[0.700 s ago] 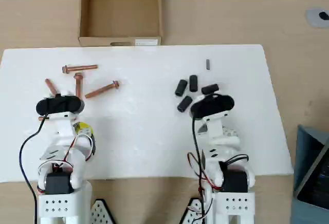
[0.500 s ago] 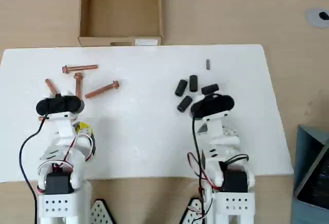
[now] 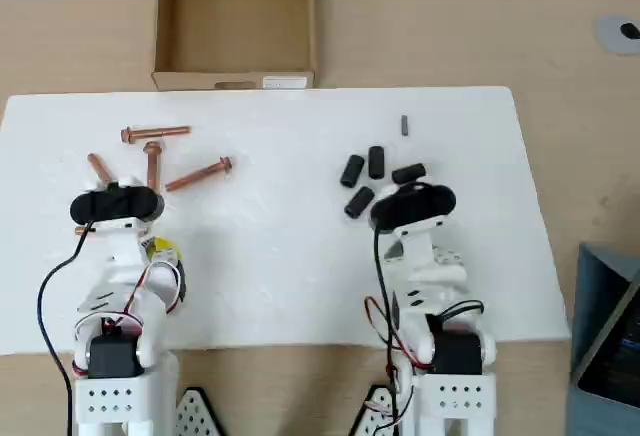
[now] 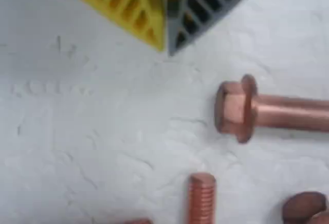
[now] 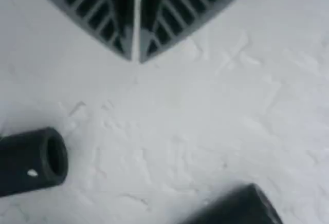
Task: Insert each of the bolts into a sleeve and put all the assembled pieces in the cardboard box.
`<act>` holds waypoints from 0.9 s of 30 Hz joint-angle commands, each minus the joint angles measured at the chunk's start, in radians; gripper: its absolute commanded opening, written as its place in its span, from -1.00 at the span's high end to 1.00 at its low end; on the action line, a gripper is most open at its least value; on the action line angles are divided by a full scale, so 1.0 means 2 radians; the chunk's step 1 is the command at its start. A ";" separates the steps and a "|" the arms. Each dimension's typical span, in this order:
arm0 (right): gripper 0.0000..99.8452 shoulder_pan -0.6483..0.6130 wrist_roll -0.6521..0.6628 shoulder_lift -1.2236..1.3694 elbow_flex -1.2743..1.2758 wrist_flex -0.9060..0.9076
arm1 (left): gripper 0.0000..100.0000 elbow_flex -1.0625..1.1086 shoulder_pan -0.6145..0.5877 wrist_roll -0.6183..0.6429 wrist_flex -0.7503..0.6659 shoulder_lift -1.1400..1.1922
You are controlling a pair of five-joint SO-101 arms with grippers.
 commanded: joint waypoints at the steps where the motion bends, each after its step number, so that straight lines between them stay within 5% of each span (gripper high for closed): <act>1: 0.98 -0.007 -0.005 -0.054 -0.001 0.001 | 0.99 -0.002 -0.002 -0.002 -0.002 -0.003; 27: 0.98 -0.030 0.000 -0.054 -0.002 0.001 | 0.99 -0.002 0.010 -0.001 -0.002 -0.003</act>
